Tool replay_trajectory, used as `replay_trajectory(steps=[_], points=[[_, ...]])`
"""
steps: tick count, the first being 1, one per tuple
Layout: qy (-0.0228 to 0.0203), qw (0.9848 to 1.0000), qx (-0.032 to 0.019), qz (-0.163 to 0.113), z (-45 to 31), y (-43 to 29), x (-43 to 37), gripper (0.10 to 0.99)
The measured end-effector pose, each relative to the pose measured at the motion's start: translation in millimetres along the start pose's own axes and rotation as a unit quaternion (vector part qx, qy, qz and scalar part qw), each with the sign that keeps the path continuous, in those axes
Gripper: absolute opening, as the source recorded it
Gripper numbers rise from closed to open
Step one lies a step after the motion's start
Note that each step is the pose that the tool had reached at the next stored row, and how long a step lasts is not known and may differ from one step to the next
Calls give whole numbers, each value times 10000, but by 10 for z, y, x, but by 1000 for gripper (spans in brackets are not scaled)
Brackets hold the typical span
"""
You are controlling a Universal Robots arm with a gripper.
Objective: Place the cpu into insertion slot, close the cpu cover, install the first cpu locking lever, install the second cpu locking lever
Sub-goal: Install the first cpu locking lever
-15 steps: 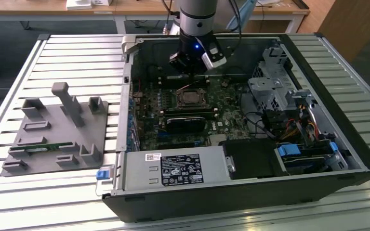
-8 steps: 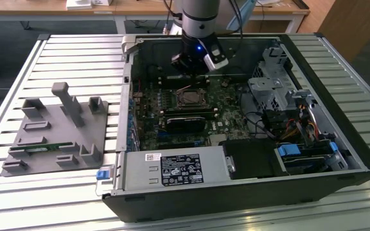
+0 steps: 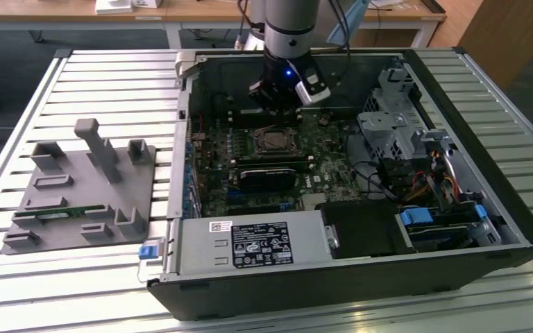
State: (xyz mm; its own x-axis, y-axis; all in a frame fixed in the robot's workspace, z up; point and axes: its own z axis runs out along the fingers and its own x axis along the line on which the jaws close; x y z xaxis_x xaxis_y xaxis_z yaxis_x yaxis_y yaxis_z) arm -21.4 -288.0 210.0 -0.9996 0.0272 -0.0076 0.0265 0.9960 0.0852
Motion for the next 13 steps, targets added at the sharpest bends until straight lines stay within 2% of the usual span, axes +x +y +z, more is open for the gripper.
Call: replay_trajectory(steps=[3,5,9,13], points=[[0,10000,12,0,31,-2,-5,106],[-2,10000,44,0,49,-4,-8,106],[-3,9999,146,-1,80,-6,-16,106],[-2,9996,270,-2,104,-8,-26,106]])
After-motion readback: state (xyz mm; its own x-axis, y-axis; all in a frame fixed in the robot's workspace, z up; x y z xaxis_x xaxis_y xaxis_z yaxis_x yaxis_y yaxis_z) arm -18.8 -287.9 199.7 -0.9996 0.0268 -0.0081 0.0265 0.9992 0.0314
